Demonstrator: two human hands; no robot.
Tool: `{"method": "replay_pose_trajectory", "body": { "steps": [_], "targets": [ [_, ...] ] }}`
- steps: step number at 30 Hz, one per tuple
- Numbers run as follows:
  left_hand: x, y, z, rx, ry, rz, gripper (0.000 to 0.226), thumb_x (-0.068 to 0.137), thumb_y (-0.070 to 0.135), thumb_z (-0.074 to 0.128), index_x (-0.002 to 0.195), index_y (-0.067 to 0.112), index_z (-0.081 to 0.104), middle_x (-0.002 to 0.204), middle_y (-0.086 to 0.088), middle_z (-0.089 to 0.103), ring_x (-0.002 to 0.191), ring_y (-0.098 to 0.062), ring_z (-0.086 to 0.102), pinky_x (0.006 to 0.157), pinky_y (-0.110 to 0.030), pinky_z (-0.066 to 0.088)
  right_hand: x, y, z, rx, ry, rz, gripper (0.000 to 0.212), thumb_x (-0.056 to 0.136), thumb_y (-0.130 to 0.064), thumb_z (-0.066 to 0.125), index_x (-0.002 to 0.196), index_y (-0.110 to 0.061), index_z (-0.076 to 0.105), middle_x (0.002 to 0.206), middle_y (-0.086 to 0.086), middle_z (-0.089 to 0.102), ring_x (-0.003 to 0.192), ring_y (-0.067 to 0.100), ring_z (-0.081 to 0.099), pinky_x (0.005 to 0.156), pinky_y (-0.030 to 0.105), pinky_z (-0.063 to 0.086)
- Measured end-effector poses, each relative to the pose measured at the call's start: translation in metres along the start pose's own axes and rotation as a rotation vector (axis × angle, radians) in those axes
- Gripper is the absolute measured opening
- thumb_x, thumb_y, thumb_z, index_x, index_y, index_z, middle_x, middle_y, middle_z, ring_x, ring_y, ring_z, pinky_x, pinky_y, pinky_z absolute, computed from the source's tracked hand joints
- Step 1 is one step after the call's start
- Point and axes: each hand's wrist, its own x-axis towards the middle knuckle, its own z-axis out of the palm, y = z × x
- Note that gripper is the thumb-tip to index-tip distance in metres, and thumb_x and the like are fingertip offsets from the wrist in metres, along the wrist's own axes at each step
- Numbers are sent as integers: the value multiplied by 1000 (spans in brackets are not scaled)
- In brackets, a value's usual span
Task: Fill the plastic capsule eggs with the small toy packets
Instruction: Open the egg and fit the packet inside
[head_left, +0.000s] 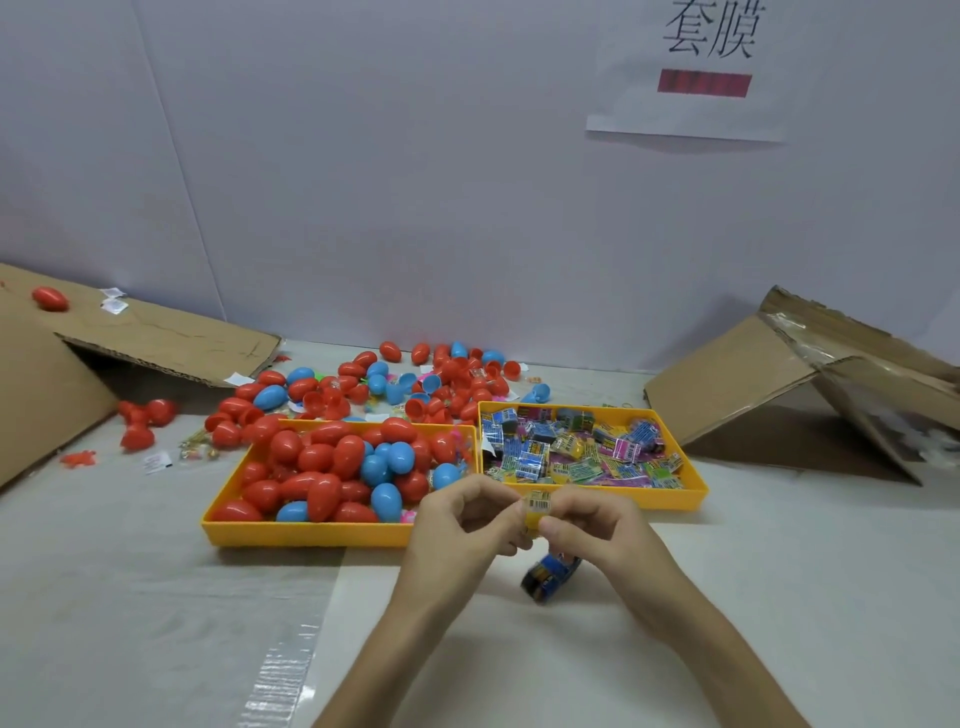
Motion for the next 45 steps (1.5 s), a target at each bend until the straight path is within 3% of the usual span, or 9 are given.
{"method": "replay_pose_trajectory", "body": {
  "steps": [7,13,19,23,28,33,38,42,45],
  "targets": [
    [1,-3,0,157,63,96,13,86,2,73,80,14,72,70,-1,72,68,-15,70,64,-24,57,-1,-2,-2,21,45,-3,18,80,-30,77,90,-16,77,79,2,66,72,14,56,65,23,48],
    [-5,-5,7,436,178,401,22,84,2,76,79,21,66,70,11,64,71,-9,65,59,-16,51,-3,-4,-3,54,34,-9,27,75,-36,80,87,-13,74,74,2,62,71,15,57,65,25,48],
    [-9,-7,8,566,231,630,22,81,-1,80,83,16,66,71,11,61,70,-8,60,58,-20,50,-5,-8,3,-35,-22,-11,18,78,-39,76,83,-23,73,77,-5,59,76,12,54,69,23,47],
    [-9,-8,7,574,239,631,21,82,0,80,84,16,66,72,11,63,71,-8,60,59,-22,51,-4,-5,4,-10,13,-46,11,84,-29,72,86,-18,75,81,-4,59,77,14,52,68,25,46],
    [-8,-7,6,551,280,527,23,86,6,76,96,22,63,75,14,61,76,-7,62,63,-22,53,-2,-3,4,63,73,-75,26,77,-39,74,88,-15,77,100,3,66,84,15,58,68,27,51],
    [-9,-7,10,549,261,445,19,89,20,74,101,29,62,80,22,58,83,-4,59,69,-32,54,-1,2,3,159,117,-68,16,80,-20,70,87,-9,79,103,1,68,81,17,57,69,28,49],
    [-7,-5,10,619,272,476,17,87,25,72,99,32,63,79,20,61,83,-5,55,76,-35,47,-2,1,-2,286,98,-92,14,78,-15,68,81,-7,78,89,6,65,76,16,56,67,23,48],
    [-9,-4,10,714,342,537,19,83,19,77,99,26,67,79,16,65,78,-6,53,72,-25,38,-2,0,-1,277,59,-85,23,72,-28,74,84,-9,78,73,9,60,70,16,55,65,22,48],
    [-9,-6,10,732,360,559,19,83,17,79,97,24,68,78,14,65,76,-7,53,71,-26,39,-1,1,-2,253,89,-82,31,71,-34,75,89,-9,78,71,10,57,69,17,53,64,21,48]
  ]
}}
